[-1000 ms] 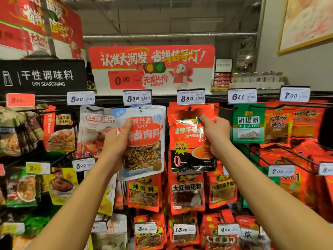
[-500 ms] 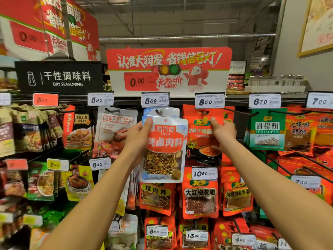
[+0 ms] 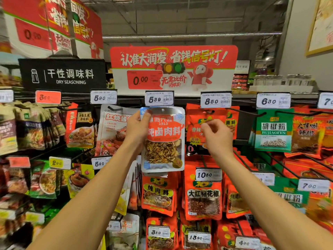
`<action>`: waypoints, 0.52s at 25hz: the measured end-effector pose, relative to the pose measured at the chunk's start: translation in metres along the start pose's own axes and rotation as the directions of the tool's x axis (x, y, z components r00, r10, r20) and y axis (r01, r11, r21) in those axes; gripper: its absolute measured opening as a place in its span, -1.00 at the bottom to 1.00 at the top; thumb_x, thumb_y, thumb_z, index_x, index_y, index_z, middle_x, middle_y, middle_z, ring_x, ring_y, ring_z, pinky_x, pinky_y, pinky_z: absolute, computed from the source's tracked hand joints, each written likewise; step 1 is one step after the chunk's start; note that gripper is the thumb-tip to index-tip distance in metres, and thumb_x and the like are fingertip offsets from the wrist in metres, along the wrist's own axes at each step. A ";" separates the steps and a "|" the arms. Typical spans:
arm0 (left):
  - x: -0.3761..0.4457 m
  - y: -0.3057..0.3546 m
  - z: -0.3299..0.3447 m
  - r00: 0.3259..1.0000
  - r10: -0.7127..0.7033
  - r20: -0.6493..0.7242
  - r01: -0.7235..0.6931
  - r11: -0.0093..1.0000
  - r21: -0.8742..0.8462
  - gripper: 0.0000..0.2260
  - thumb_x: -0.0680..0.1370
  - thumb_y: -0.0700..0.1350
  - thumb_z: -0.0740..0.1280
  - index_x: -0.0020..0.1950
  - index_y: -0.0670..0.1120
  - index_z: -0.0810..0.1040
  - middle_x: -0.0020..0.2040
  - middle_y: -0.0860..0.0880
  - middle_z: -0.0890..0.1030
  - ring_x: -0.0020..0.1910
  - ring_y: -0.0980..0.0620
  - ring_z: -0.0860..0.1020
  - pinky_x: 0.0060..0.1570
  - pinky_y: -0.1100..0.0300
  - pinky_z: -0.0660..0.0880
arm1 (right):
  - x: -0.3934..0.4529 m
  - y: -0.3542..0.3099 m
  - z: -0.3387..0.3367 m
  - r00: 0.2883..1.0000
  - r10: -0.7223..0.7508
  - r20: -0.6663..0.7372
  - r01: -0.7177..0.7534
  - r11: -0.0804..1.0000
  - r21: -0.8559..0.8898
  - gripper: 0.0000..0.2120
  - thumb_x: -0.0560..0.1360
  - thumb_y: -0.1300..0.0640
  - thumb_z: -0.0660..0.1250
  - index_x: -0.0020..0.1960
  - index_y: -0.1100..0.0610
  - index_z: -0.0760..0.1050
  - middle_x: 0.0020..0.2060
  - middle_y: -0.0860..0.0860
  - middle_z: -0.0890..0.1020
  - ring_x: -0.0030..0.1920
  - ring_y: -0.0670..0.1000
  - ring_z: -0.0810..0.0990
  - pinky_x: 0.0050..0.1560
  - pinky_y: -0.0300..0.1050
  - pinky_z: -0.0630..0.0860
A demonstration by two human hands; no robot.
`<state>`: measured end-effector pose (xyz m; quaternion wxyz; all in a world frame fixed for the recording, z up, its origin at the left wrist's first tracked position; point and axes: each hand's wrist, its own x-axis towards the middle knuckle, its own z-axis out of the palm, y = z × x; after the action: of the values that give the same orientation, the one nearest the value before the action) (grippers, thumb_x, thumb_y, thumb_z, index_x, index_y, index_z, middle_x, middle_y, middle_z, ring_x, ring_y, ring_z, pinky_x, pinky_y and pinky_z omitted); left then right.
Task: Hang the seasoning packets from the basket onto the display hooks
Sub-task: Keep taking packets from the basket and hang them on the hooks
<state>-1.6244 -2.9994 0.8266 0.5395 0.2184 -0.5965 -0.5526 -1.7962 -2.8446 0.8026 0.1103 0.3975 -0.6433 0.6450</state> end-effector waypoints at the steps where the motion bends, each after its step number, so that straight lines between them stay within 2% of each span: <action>1: 0.002 0.000 0.000 1.000 -0.007 -0.004 0.007 1.000 0.007 -0.85 0.65 0.02 0.30 -0.01 -0.04 0.55 -0.16 -0.05 0.72 -0.13 -0.07 0.73 -0.13 0.04 0.68 | 0.001 -0.006 0.010 0.994 0.027 0.102 -0.033 0.998 0.056 -0.92 0.57 -0.02 0.36 -0.04 -0.03 0.54 -0.14 -0.07 0.66 -0.08 -0.06 0.64 -0.03 0.01 0.60; 3: 0.006 0.001 -0.001 1.000 -0.010 -0.019 0.010 1.000 0.006 -0.84 0.64 0.03 0.31 -0.04 -0.02 0.57 -0.21 -0.03 0.72 -0.17 -0.04 0.73 -0.20 0.07 0.68 | 0.004 -0.018 0.031 0.969 0.057 0.242 -0.083 0.991 0.101 -0.83 0.58 -0.10 0.35 0.07 -0.03 0.53 -0.07 -0.08 0.68 -0.02 -0.07 0.67 0.05 0.09 0.64; 5: 0.011 0.002 -0.003 0.999 0.005 -0.034 -0.003 0.999 0.039 -0.84 0.64 0.03 0.32 -0.08 0.01 0.58 -0.23 -0.01 0.72 -0.21 -0.01 0.72 -0.21 0.08 0.68 | 0.009 -0.025 0.053 0.959 0.049 0.281 -0.075 0.994 0.082 -0.73 0.58 -0.14 0.33 0.13 0.04 0.54 -0.08 -0.05 0.69 -0.04 -0.03 0.68 0.03 0.10 0.64; 8: 0.017 -0.001 -0.005 0.998 0.037 -0.053 -0.030 0.992 0.119 -0.83 0.64 0.04 0.31 -0.11 0.04 0.59 -0.22 0.01 0.72 -0.26 0.04 0.72 -0.29 0.13 0.66 | 0.019 -0.030 0.077 0.977 0.048 0.207 -0.053 0.998 0.017 -0.68 0.60 -0.11 0.32 -0.06 0.16 0.55 -0.21 0.05 0.65 -0.19 0.06 0.62 -0.24 -0.01 0.54; 10: 0.022 -0.006 -0.005 0.998 0.031 -0.055 -0.022 0.988 0.153 -0.83 0.64 0.06 0.31 -0.09 0.04 0.59 -0.19 -0.01 0.72 -0.27 0.03 0.72 -0.32 0.14 0.64 | 0.027 -0.027 0.084 0.984 0.091 0.156 -0.089 0.996 -0.016 -0.66 0.60 -0.07 0.33 -0.27 0.09 0.45 -0.37 -0.03 0.52 -0.35 -0.04 0.48 -0.44 -0.19 0.29; 11: 0.025 -0.008 -0.003 0.998 0.020 -0.053 -0.010 0.982 0.191 -0.83 0.64 0.08 0.31 -0.08 0.03 0.58 -0.16 -0.04 0.72 -0.24 0.00 0.72 -0.27 0.10 0.66 | 0.030 -0.025 0.086 0.982 0.120 0.143 -0.118 0.993 -0.025 -0.64 0.59 -0.06 0.33 -0.32 0.03 0.38 -0.42 -0.07 0.45 -0.41 -0.09 0.41 -0.48 -0.22 0.20; 13: 0.032 -0.013 0.000 0.999 -0.011 -0.052 0.024 0.965 0.259 -0.79 0.63 0.10 0.31 -0.02 -0.03 0.59 -0.09 -0.09 0.71 -0.13 -0.06 0.71 -0.11 0.00 0.67 | 0.035 -0.020 0.090 0.974 0.178 0.142 -0.177 0.984 -0.023 -0.60 0.59 -0.07 0.33 -0.36 0.00 0.30 -0.45 -0.10 0.38 -0.42 -0.07 0.35 -0.46 -0.15 0.17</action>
<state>-1.6392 -3.0305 0.8277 0.5160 0.3064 -0.6481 -0.4689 -1.7727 -2.9375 0.8277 0.0079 0.3831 -0.6858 0.6187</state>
